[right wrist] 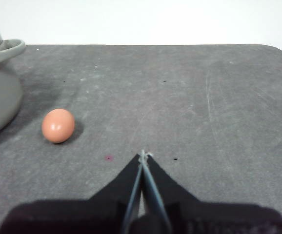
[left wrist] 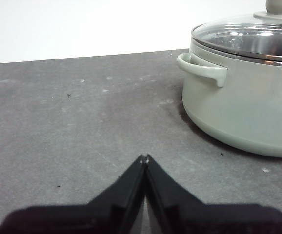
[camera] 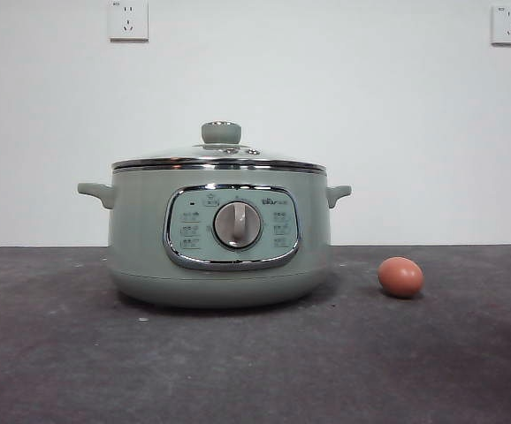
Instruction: Pick up the egg,open the lid,put the egg in the pot,close the lid
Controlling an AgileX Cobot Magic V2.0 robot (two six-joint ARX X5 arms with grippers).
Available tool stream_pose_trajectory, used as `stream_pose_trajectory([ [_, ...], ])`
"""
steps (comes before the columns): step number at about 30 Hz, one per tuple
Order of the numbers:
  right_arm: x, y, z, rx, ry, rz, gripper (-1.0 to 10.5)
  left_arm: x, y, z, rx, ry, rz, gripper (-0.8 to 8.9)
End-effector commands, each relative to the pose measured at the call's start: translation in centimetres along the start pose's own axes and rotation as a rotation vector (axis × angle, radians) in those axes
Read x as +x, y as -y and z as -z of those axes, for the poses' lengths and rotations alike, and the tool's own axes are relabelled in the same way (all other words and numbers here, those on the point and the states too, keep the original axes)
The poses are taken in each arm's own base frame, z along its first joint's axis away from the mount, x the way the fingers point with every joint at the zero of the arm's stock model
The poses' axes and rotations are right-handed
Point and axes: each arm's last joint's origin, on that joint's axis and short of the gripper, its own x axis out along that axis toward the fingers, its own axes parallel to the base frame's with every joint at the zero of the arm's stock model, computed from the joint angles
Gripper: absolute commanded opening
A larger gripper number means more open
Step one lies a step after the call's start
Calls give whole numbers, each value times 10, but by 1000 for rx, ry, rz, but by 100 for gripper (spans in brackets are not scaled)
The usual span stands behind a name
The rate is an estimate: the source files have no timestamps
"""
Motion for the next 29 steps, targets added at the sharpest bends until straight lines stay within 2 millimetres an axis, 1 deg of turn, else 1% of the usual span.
stream_pose_trajectory([
  [1, 1, 0, 2, 24, -2, -15, 0, 1, 0, 2, -14, -1, 0, -3],
  [4, 1, -1, 2, 67, 3, -21, -2, 1, 0, 1, -64, 2, 4, -5],
  [7, 0, -1, -3, 164, 33, -24, -9, 0, 0, -2, -110, 11, 4, -6],
  [11, -5, 0, -18, 214, 96, -38, -10, -4, 0, -12, -122, 31, 7, -6],
  [14, -11, -1, -36, 211, 140, -64, -12, -8, 1, -25, -151, 51, 18, -6],
  [18, -21, 0, -64, 209, 183, -67, -12, -14, 2, -49, -151, 89, 31, -6],
  [22, -29, 0, -93, 205, 167, -99, -12, -21, 4, -76, -155, 77, 60, -6],
  [25, -33, -1, -118, 193, 120, -130, -12, -25, 5, -100, -158, 52, 91, -6],
  [29, -38, -2, -150, 129, 7, -184, -11, -29, 5, -132, -149, 1, 128, -6],
])
